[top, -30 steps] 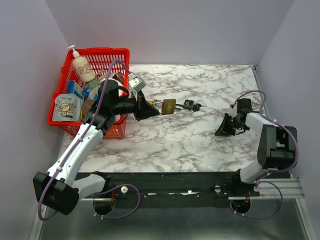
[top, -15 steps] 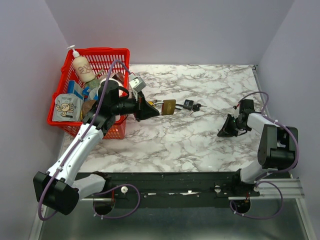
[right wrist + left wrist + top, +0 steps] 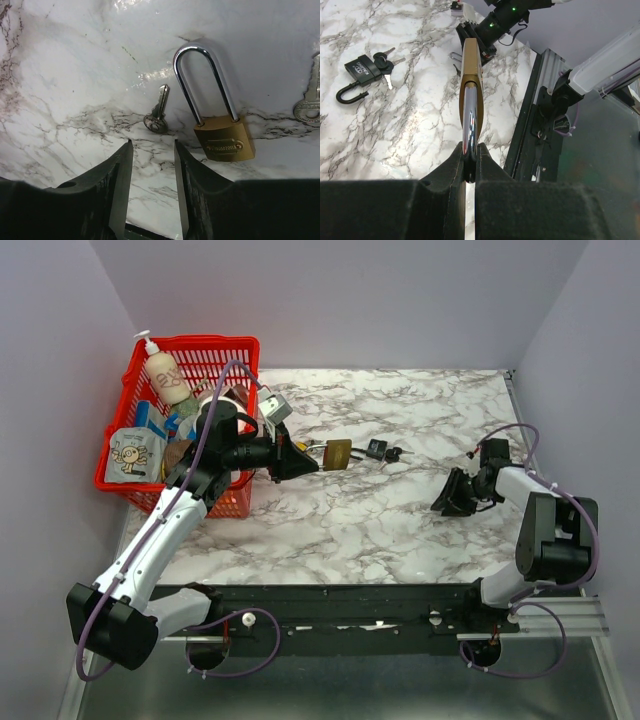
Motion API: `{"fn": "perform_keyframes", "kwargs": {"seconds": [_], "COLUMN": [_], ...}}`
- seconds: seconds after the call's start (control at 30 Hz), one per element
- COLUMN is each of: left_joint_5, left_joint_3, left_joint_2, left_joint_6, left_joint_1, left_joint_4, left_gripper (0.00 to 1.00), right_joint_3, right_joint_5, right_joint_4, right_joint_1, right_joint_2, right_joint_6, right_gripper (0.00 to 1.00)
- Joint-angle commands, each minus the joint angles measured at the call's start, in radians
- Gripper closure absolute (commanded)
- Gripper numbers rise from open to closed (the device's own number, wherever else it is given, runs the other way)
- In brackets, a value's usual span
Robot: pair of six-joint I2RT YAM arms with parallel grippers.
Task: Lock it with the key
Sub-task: Place the key at the center of the board.
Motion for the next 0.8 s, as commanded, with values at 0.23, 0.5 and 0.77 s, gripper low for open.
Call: {"fn": "perform_keyframes", "kwargs": {"seconds": [0.23, 0.5, 0.77], "left_joint_5": [0.051, 0.057, 0.065], "left_joint_3": [-0.027, -0.050, -0.017], "left_joint_2": [0.031, 0.072, 0.110], "left_joint_6": [-0.140, -0.279, -0.268], "left_joint_1": [-0.012, -0.053, -0.154], "left_joint_4": [0.085, 0.063, 0.026], "left_gripper": [1.00, 1.00, 1.00], "right_joint_3": [0.152, 0.271, 0.338], "right_joint_5": [-0.362, -0.236, -0.256], "right_joint_4": [-0.094, -0.088, -0.191], "right_joint_1": [0.141, 0.411, 0.637], "right_joint_2": [-0.253, -0.514, -0.568], "right_joint_6": [-0.228, -0.708, -0.965], "right_gripper": [0.00, 0.00, 0.00]}}
